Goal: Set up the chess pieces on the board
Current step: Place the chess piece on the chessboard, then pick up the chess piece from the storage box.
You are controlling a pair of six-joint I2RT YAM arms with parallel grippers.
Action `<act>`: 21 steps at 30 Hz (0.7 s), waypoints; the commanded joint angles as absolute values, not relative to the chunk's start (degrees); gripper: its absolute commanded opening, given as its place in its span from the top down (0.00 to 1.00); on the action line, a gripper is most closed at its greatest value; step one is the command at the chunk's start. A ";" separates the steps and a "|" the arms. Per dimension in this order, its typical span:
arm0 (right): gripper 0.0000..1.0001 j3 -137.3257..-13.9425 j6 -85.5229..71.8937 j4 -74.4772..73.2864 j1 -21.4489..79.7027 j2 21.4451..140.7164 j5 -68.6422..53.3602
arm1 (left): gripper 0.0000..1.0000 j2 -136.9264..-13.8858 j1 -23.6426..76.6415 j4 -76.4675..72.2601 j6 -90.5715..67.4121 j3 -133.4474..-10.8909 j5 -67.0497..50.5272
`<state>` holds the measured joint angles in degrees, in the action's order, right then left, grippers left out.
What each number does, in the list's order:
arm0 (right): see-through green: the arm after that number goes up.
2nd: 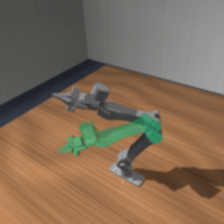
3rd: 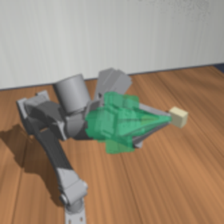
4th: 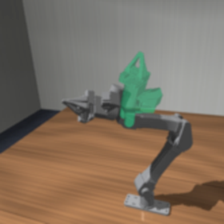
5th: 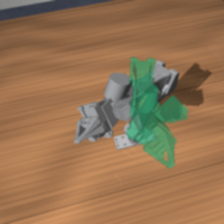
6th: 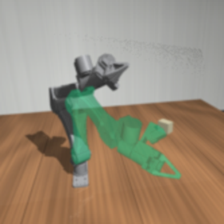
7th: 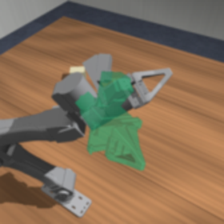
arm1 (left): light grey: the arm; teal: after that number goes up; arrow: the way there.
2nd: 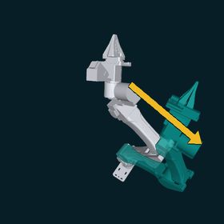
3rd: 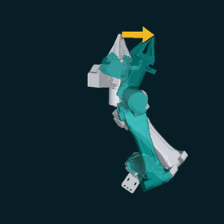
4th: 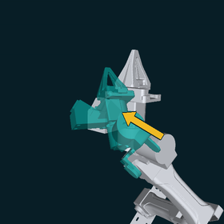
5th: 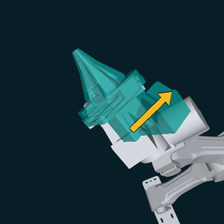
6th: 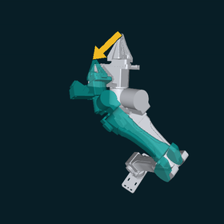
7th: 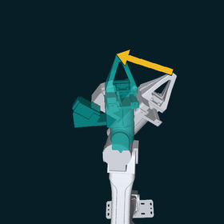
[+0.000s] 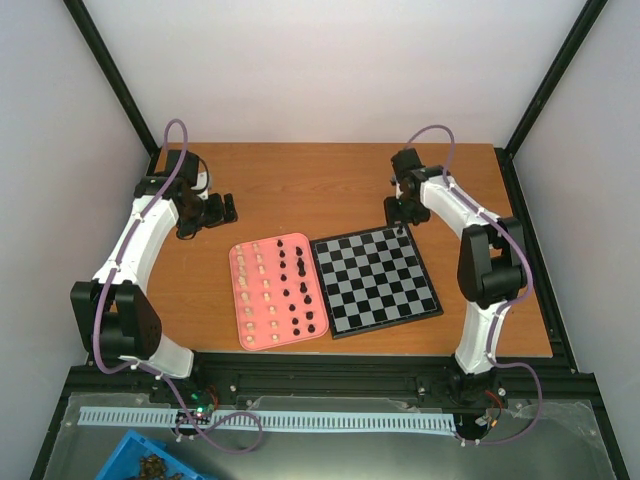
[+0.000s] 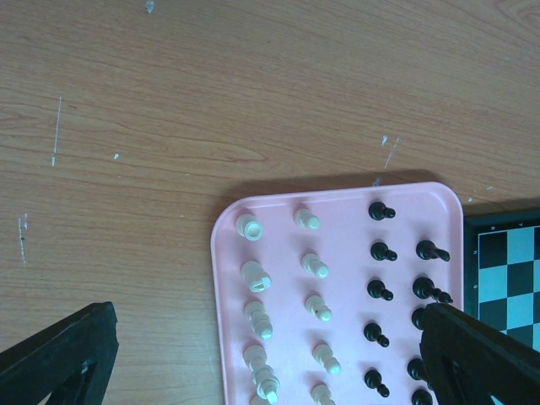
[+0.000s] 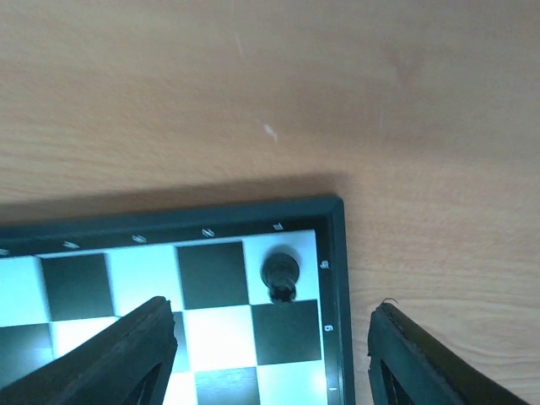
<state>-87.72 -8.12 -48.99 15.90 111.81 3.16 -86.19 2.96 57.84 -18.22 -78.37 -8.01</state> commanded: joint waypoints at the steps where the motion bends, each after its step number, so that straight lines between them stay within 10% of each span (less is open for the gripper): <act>1: 0.37 -95.58 -7.46 -52.98 20.33 108.38 4.34 | 0.00 -86.48 3.26 58.10 -18.10 -80.20 -8.04; 21: 0.42 -112.19 -11.23 -53.12 43.32 125.76 -11.14 | 0.00 -84.78 3.24 58.76 -18.85 -80.03 -8.25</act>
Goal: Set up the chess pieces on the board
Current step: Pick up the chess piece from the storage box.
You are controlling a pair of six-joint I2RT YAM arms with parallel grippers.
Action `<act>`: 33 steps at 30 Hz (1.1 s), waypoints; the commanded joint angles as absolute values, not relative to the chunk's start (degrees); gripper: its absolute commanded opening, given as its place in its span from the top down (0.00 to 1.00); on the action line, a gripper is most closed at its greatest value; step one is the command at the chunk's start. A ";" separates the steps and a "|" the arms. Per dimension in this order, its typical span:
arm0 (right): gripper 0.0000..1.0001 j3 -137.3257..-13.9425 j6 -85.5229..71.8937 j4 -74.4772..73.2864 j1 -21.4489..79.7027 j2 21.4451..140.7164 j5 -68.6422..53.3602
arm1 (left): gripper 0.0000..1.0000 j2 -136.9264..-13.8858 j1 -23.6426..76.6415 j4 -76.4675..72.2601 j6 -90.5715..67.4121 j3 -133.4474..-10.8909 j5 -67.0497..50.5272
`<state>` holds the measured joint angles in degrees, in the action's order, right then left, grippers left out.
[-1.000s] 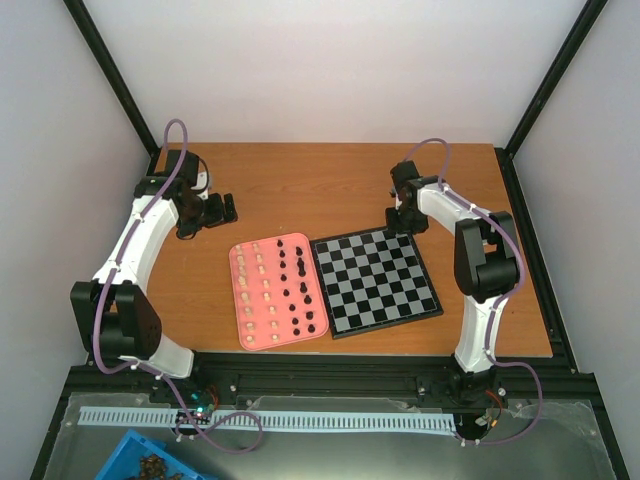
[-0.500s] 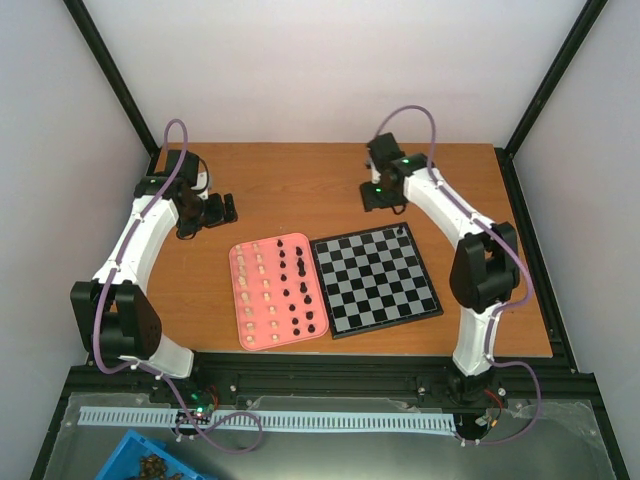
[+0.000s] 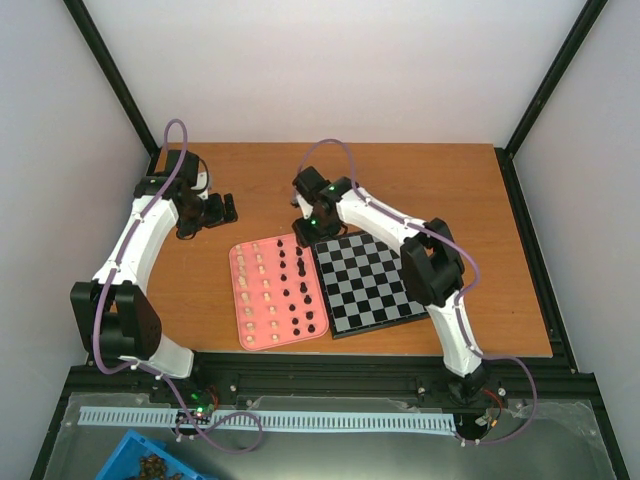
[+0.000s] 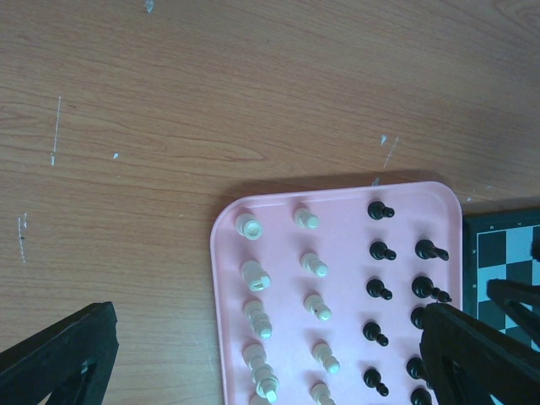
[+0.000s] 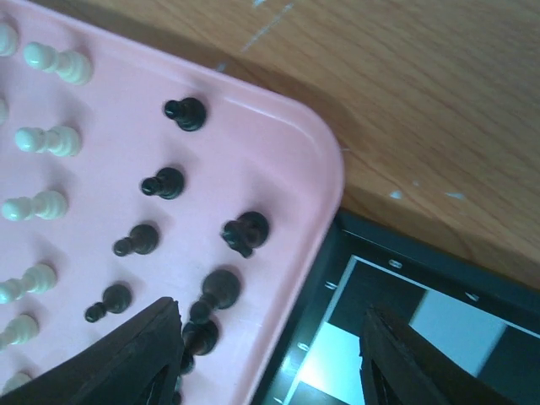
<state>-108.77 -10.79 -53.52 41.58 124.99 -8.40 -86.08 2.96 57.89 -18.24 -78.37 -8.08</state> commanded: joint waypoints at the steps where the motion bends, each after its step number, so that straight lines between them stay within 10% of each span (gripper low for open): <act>1: 0.42 -112.51 -11.31 -53.13 43.59 126.22 -11.36 | 0.00 -84.76 3.27 58.99 -18.82 -80.38 -8.23; 33: 0.51 -121.25 -12.64 -58.00 46.57 137.08 -3.53 | 0.00 -84.13 3.31 58.01 -18.63 -78.83 -8.88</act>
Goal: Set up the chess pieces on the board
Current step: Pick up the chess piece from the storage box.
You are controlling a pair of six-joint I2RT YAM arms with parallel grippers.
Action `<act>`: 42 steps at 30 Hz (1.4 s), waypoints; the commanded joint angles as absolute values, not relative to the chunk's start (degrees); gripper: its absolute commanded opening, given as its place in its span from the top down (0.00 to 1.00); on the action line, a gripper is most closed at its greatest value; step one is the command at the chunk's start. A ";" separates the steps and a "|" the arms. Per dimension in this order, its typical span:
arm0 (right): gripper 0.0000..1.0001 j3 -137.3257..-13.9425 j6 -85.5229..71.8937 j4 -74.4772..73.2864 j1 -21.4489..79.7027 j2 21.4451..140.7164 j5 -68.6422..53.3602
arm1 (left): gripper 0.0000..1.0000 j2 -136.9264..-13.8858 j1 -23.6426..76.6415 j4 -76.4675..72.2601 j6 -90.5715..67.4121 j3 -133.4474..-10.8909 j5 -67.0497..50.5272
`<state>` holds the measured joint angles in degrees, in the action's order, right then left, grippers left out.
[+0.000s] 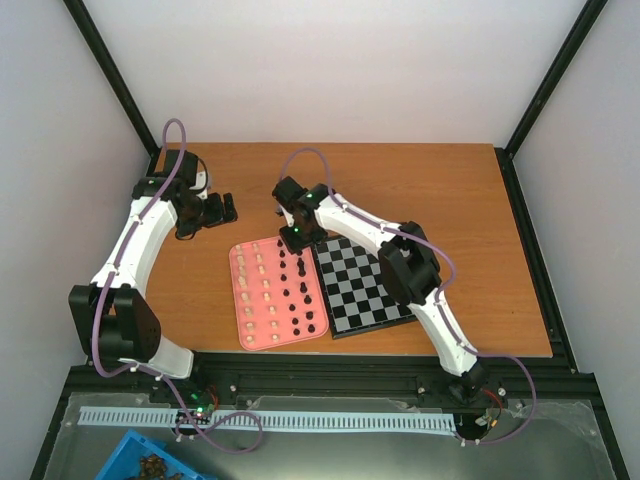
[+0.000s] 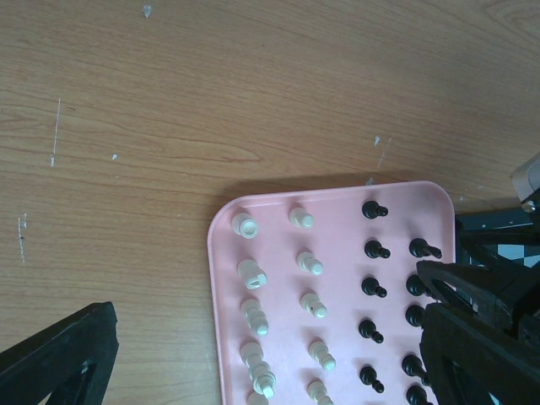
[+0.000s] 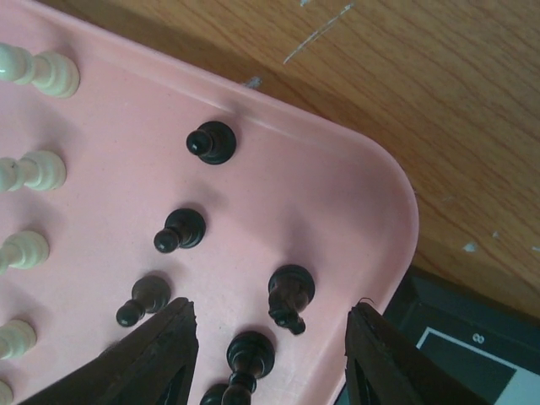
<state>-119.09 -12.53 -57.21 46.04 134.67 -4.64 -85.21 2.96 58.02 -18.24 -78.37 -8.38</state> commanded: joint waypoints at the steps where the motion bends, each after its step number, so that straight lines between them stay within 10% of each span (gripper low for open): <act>1: 0.52 -121.62 -12.51 -58.11 46.54 137.34 -3.52 | 0.00 -84.21 3.26 58.01 -18.63 -78.76 -8.88; 42: 0.97 -124.74 -11.55 -59.78 45.90 133.97 -0.84 | 0.00 -84.69 3.29 58.00 -18.52 -78.60 -8.86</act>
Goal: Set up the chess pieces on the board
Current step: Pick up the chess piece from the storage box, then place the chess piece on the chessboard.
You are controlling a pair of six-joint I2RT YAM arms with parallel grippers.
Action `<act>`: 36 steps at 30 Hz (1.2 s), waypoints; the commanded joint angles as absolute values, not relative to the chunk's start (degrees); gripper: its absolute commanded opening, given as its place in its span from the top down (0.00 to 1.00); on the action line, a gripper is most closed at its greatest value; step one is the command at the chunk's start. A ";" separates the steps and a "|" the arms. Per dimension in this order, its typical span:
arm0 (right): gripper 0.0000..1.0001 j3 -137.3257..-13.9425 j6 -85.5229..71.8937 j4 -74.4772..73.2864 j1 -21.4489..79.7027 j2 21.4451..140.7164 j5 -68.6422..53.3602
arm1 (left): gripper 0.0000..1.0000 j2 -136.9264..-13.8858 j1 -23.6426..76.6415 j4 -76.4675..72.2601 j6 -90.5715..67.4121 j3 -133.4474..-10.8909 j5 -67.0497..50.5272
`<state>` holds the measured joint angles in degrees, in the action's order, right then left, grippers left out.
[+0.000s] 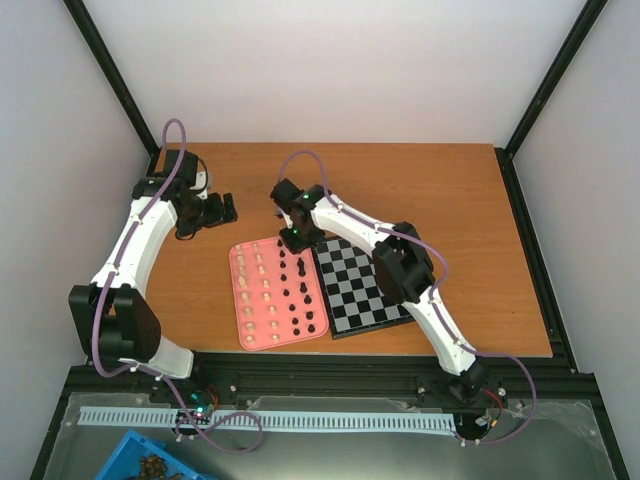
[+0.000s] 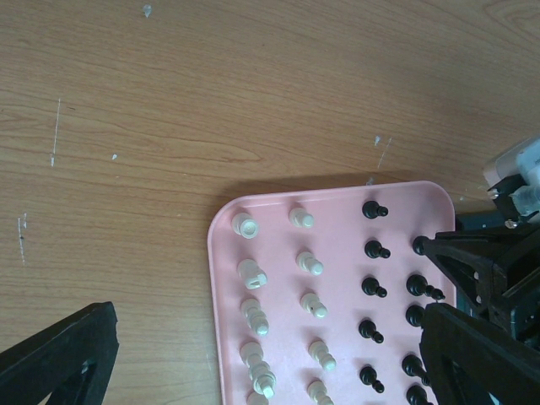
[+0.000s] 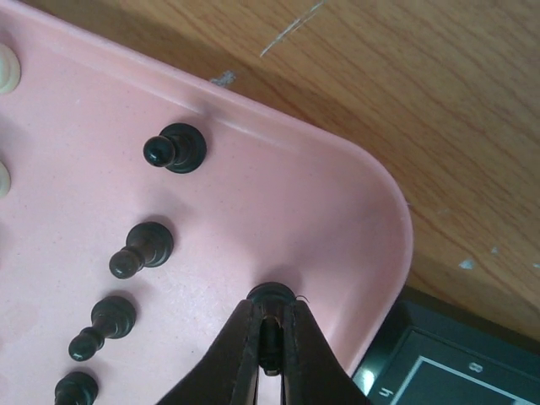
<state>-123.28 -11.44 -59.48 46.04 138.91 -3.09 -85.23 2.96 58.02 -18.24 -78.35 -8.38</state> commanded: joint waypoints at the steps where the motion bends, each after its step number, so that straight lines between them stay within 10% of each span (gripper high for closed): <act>1: 0.97 -124.63 -11.89 -59.97 45.35 132.48 -0.35 | 0.00 -84.68 3.26 58.01 -18.46 -78.61 -8.82; 18: 0.97 -86.11 -11.21 -52.62 20.13 105.74 1.98 | 0.00 -83.96 3.29 57.57 -18.54 -77.66 -8.76; 36: 0.97 -81.28 -8.23 -48.80 15.13 109.33 4.74 | 0.00 -85.42 3.33 58.05 -18.37 -78.68 -8.19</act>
